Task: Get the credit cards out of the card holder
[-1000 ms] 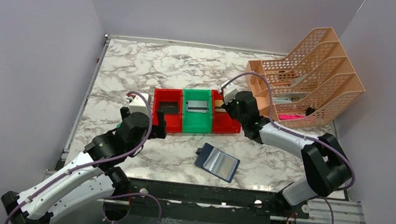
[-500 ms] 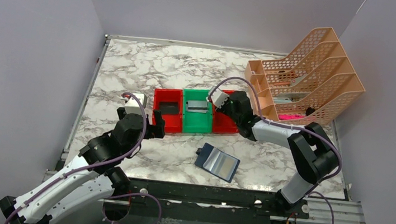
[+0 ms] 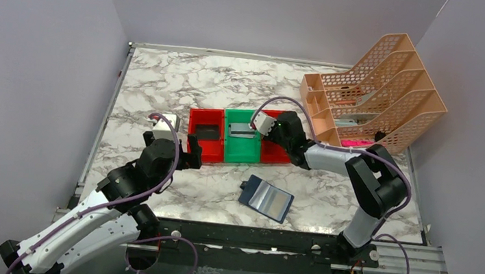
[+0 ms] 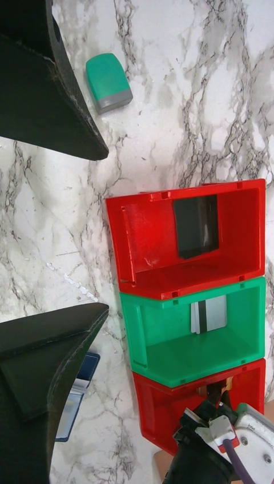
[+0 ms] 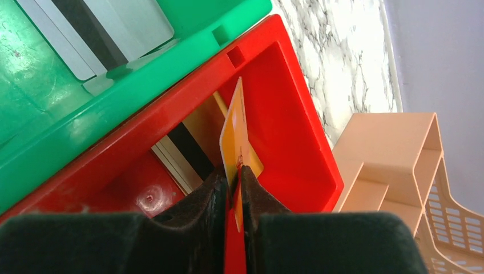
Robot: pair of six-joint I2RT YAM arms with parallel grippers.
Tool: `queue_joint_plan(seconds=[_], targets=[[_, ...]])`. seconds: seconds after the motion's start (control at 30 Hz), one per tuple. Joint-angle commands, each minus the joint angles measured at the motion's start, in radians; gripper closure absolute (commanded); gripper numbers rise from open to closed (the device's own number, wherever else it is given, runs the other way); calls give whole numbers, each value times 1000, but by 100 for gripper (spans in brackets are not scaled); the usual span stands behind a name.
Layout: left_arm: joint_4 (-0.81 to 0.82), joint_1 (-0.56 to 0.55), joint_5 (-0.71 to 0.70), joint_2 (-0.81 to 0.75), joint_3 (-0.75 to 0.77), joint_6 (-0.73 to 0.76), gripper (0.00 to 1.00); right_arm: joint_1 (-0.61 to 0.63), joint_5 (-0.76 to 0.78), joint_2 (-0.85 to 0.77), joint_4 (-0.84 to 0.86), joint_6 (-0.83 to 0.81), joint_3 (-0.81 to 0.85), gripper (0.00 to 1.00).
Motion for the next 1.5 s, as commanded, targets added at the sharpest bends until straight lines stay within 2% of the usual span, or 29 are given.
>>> queue_joint_plan(seconds=[0.0, 0.1, 0.5, 0.87, 0.93, 1.03, 1.1, 1.2, 1.3, 1.47], targets=[[10, 6, -8, -4, -4, 5, 1, -1, -40, 20, -78, 28, 54, 78], [9, 8, -8, -5, -5, 5, 1, -1, -57, 13, -84, 41, 50, 75], [9, 9, -8, -10, -5, 6, 1, -1, -47, -15, -103, 60, 39, 72], [10, 11, -7, -7, -5, 5, 1, -1, -129, -202, -115, 238, -5, 67], [10, 11, -6, -6, -5, 4, 1, -1, -121, -265, -111, 338, -22, 65], [10, 11, -3, -9, -5, 5, 1, -1, -103, -380, -129, 612, -54, 62], [11, 12, 6, -7, -5, 10, 1, -1, -118, -456, -196, 830, -81, 52], [14, 13, 40, 0, -4, 21, 1, -1, -130, -544, -338, 1139, -135, 42], [22, 12, 90, 19, -3, 30, 1, -1, -196, -611, -456, 1301, -200, 42], [65, 12, 244, 95, 4, 9, 1, -1, -267, -728, -552, 1497, -327, 47]])
